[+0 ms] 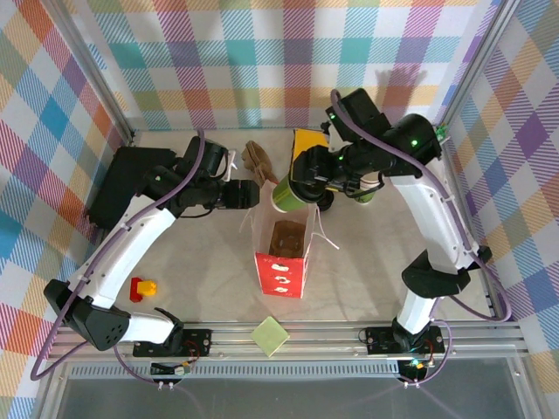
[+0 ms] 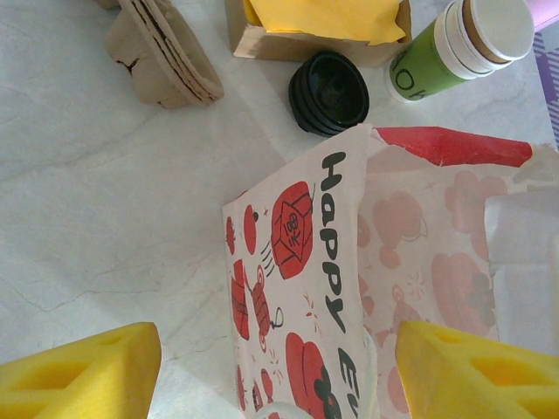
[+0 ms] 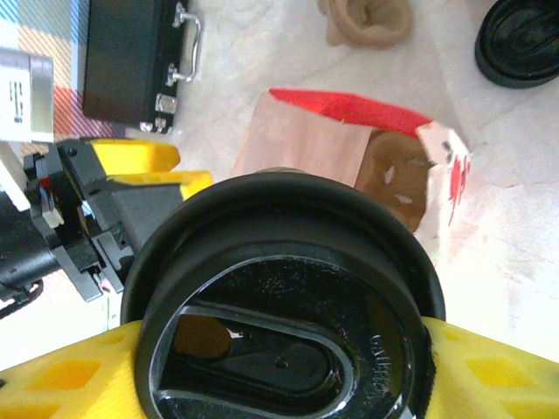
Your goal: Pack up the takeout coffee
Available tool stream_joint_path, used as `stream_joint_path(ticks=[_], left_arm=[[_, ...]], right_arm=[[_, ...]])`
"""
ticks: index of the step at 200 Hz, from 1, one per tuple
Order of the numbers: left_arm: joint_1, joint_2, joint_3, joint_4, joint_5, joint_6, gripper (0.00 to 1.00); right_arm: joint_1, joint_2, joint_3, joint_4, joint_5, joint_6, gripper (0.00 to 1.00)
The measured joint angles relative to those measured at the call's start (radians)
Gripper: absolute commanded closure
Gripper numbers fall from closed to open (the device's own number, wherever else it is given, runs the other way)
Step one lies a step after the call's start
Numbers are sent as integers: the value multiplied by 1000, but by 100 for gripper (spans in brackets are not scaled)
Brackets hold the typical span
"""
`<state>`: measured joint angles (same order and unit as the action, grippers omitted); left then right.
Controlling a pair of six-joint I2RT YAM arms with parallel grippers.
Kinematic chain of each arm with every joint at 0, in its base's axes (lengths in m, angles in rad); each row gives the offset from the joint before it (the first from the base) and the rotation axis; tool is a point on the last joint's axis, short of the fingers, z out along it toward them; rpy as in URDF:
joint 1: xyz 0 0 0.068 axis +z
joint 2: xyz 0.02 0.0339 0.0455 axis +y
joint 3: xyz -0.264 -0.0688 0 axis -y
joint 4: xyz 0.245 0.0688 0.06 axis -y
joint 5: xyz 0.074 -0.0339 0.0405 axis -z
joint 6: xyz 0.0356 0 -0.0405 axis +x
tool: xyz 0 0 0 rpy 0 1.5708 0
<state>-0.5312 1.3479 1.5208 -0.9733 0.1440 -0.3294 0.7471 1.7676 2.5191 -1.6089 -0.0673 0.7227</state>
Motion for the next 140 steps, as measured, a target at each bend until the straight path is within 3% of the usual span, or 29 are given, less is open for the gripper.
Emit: stream_joint_path(ticks=[95,140], left_arm=[[3,-84,-56,-1,31,-38,31],[3,-113,-103,0,122,-42,31]], right_arm=[[95,146,-6,0,84,22,39],[111,165,-24,0,122,19,40]])
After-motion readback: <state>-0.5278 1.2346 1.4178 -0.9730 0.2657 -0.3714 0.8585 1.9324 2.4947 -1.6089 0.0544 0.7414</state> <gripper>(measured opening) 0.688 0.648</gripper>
